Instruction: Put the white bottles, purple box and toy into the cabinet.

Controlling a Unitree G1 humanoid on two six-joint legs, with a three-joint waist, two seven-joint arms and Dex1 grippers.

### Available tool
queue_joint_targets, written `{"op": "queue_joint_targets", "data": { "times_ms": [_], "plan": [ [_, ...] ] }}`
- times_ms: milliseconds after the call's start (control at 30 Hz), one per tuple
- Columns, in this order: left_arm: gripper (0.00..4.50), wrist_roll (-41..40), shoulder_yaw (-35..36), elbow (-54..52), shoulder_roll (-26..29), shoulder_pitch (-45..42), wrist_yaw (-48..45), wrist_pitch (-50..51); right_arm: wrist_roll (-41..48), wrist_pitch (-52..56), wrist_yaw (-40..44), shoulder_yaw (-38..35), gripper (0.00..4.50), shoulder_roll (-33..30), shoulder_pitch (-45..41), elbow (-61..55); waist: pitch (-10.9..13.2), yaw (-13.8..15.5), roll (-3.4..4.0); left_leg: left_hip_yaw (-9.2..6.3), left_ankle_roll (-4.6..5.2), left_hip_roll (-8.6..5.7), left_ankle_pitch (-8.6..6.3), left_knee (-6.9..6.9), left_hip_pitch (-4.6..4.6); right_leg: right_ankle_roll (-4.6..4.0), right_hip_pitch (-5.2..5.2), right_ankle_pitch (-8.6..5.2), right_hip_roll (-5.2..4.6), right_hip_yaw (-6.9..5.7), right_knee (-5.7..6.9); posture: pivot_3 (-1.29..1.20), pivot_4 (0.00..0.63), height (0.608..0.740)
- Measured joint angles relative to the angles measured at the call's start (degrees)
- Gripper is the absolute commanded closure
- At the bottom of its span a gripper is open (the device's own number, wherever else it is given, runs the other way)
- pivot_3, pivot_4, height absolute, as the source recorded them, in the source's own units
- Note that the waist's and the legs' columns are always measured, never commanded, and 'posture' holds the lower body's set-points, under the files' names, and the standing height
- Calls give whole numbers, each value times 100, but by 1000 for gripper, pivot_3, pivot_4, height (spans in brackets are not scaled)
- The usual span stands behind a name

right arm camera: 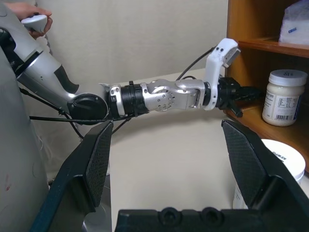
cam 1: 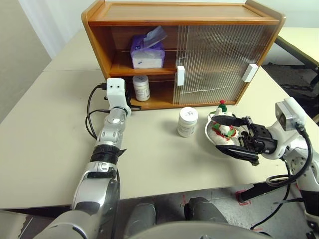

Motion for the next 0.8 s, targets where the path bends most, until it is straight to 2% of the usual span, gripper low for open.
{"op": "queue_joint_targets", "data": {
  "times_ms": [800],
  "plan": [
    [4434,22,-81,-73,-211,4,2,-29,-6,11,-35,68,0,-2,-11,-67,1,6,0,1,6,-1,3,0,-8,4,0,-2,0,0,-9,-105,27,740]
  ]
}}
